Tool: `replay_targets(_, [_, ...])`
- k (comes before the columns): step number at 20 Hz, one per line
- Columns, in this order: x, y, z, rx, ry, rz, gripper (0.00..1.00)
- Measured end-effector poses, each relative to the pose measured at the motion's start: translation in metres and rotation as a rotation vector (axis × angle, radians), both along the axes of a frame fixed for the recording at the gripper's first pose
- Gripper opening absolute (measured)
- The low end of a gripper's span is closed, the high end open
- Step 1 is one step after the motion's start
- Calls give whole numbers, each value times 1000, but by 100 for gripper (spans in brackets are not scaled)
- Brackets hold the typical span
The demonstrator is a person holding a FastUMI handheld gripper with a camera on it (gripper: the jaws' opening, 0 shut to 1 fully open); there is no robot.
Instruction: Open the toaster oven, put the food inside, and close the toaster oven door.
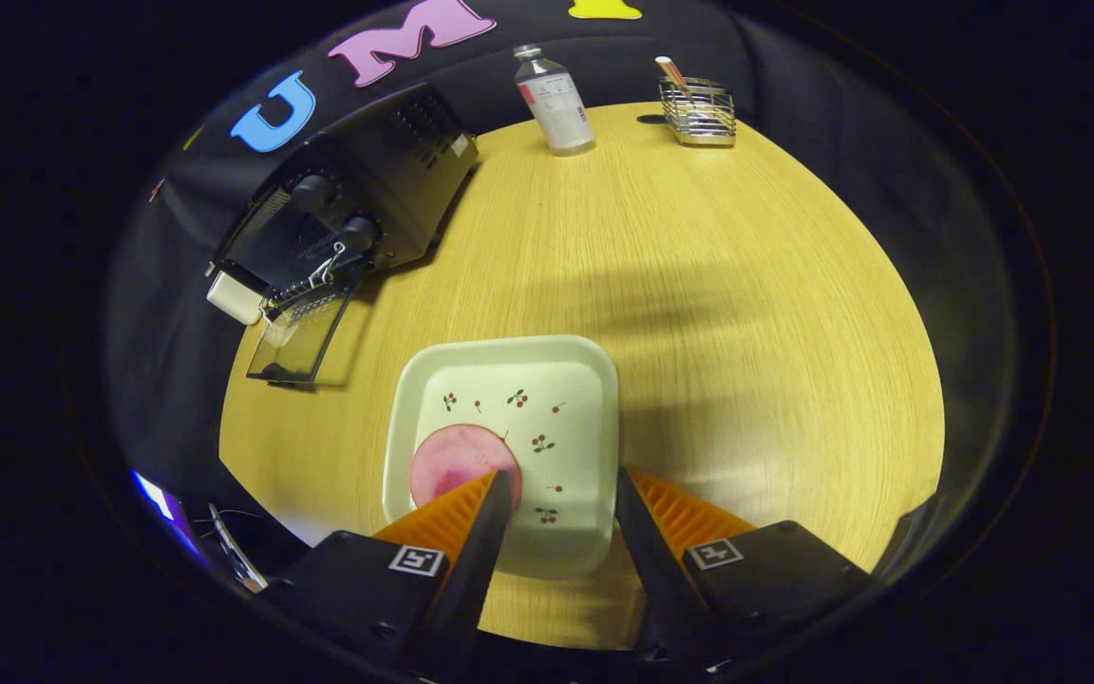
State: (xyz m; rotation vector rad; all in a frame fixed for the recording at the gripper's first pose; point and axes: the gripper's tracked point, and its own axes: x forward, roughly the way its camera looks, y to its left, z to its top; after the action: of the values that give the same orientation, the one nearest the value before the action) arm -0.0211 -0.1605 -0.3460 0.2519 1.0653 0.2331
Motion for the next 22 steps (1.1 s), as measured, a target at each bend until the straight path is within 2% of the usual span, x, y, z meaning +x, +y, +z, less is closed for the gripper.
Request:
replay_targets(3, [0,-9,-5,-81,-13,7,68])
replay_targets(6, [2,-12,-8,-163,-21,34,35])
replay_targets(9, [0,-5,-9,-156,10,24,34])
replay_targets(11, [1,0,-8,-124,33,-8,27])
replay_targets(14, [0,8,-6,-93,22,-11,13])
replay_targets(16, [-2,13,-7,-71,31,-46,9])
replay_targets(18, [-3,14,-7,-39,49,-101,9])
replay_targets(22, [-13,42,-8,209,147,-299,7])
